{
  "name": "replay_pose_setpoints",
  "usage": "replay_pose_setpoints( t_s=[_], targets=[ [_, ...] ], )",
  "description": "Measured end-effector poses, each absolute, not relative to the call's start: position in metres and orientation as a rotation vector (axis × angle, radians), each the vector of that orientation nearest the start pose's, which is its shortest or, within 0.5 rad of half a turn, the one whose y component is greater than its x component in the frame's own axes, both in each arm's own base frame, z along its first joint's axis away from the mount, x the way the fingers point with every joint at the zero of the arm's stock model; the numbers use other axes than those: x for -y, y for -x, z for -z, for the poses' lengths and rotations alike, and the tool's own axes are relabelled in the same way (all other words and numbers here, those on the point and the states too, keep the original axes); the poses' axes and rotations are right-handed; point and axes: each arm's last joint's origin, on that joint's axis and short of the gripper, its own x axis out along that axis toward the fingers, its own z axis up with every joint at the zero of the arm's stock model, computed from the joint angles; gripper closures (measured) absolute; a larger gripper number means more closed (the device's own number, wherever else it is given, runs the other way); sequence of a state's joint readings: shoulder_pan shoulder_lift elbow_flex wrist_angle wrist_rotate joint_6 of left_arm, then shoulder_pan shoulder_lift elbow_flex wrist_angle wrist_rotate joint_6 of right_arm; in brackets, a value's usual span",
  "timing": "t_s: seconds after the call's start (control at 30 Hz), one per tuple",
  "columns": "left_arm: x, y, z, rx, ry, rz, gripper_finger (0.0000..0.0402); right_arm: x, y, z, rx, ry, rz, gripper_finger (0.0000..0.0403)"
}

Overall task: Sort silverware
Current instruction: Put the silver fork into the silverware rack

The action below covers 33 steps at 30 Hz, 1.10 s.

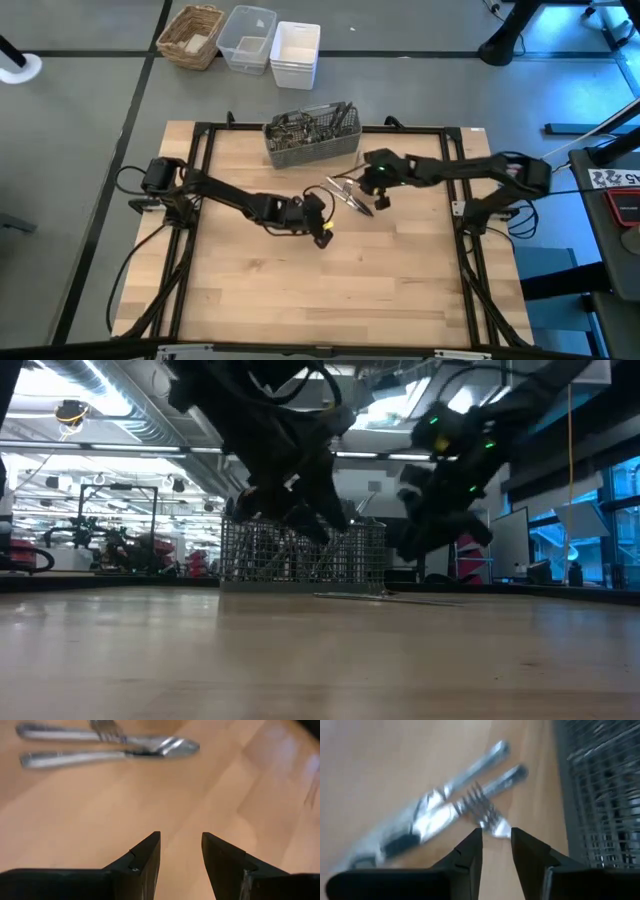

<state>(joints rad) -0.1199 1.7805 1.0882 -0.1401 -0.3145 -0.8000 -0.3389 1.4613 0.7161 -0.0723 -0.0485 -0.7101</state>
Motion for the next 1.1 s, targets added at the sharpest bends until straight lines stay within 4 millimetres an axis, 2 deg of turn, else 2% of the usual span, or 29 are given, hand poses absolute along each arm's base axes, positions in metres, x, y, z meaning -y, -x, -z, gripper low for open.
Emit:
replay_pose_setpoints(
  t_s=[0.13, 0.23, 0.43, 0.73, 1.1],
  targets=[
    [0.051, -0.358, -0.178, -0.722, 0.555, -0.52, 0.0266, 0.11, -0.28, -0.166, -1.013, 0.611, -0.011, 0.0301],
    [0.061, -0.352, -0.175, -0.743, 0.544, -0.554, 0.0266, 0.121, -0.29, -0.165, -1.066, 0.692, -0.04, 0.0301],
    [0.078, -0.34, -0.17, -0.789, 0.537, -0.619, 0.0266, 0.127, -0.304, -0.164, -1.107, 0.825, -0.141, 0.0302],
    [0.094, -0.333, -0.169, -0.779, 0.527, -0.646, 0.0266, 0.129, -0.308, -0.153, -1.147, 0.908, -0.225, 0.0302],
    [0.095, -0.332, -0.17, -0.768, 0.515, -0.652, 0.0266, 0.134, -0.309, -0.154, -1.122, 0.958, -0.234, 0.0302]
  ],
)
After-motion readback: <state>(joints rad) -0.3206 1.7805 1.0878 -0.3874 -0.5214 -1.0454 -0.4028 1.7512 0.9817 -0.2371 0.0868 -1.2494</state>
